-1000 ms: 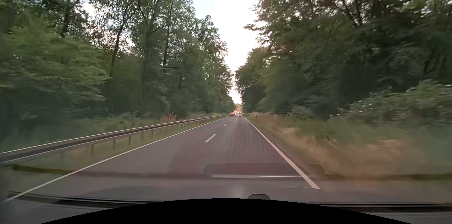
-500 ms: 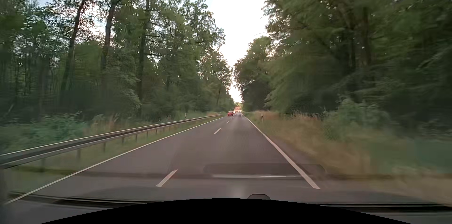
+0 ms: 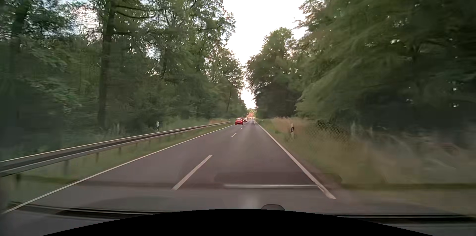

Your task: Follow the waypoints while adhering to traffic rules and regulations

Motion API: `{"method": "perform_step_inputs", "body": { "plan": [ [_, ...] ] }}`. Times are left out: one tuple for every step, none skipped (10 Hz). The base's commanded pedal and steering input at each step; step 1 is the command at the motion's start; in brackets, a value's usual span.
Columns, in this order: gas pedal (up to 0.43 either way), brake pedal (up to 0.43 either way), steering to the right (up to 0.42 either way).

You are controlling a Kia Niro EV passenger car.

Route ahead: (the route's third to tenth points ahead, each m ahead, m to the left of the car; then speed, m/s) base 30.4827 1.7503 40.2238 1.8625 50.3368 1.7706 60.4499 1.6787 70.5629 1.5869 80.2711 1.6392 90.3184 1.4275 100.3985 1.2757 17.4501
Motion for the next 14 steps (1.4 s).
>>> {"method": "perform_step_inputs", "body": {
  "plan": [
    [0.11,0.0,-0.004],
    [0.11,0.0,-0.004],
    [0.11,0.0,-0.004],
    [0.098,0.0,-0.004],
    [0.098,0.0,-0.004],
    [0.098,0.0,-0.004],
    [0.087,0.0,-0.004],
    [0.067,0.0,-0.004],
    [0.047,0.0,-0.004],
    [0.008,0.0,-0.004],
    [0.0,0.0,-0.004],
    [0.0,0.0,-0.004],
    [0.0,0.0,-0.004],
    [0.0,0.0,-0.004]
  ]
}}
